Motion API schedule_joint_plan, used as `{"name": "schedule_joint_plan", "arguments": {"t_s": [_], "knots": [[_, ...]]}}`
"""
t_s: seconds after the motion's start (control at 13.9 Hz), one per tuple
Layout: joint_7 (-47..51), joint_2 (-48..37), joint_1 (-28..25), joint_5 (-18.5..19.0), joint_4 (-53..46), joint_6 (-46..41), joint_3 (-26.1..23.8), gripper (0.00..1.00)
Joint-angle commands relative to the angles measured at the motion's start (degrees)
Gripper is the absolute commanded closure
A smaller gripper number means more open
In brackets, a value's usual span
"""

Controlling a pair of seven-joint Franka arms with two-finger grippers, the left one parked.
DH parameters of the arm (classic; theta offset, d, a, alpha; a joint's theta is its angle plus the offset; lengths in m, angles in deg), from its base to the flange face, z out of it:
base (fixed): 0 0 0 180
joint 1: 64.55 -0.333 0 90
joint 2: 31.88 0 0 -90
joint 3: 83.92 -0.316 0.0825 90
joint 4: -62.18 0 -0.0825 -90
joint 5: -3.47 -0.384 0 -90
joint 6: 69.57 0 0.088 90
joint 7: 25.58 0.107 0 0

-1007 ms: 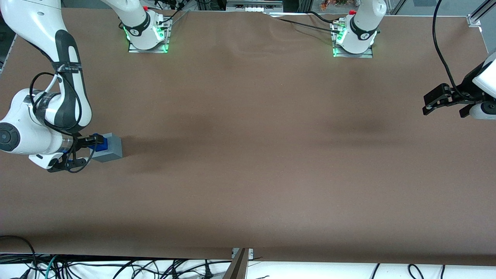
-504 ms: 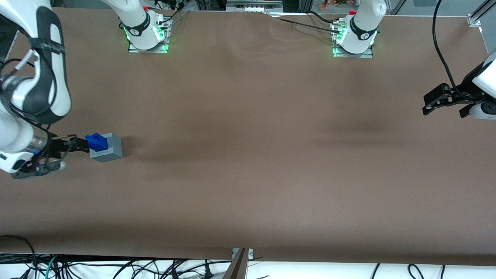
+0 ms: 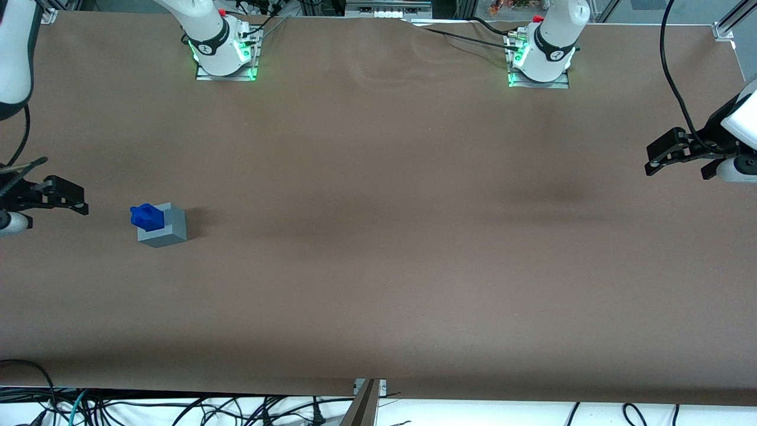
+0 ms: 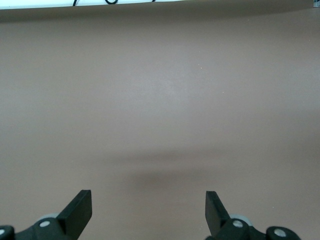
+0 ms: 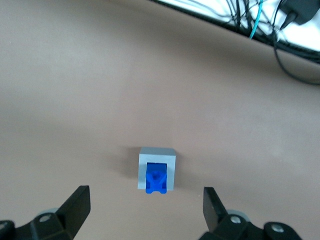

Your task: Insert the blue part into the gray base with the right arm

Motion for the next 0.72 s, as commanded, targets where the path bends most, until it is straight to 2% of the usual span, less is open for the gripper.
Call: {"name": "schedule_joint_plan", "arguments": {"t_s": [0.0,0.22,0.29,0.36,0.5,0.58,0.65], "knots": [[-0.3,0.2,-0.3,0.0,-1.7,0.1,-0.5,0.0],[5.4,-2.5,0.7,0.1,-0.7,1.2,-1.0,0.0],[6.3,-4.0,1.8,0.2,1.3,1.0,-2.9,0.0],[6.4,-5.9,4.5,1.8,4.0,1.6,-6.4,0.0],[8.6,-9.3,10.3,8.3,7.3,1.5,-16.7,0.0],[12.0,-10.4,11.3,9.7,8.7,1.2,-19.0,0.0],[14.7,-11.3,11.4,9.8,9.9,0.7,-19.3,0.0]]}}
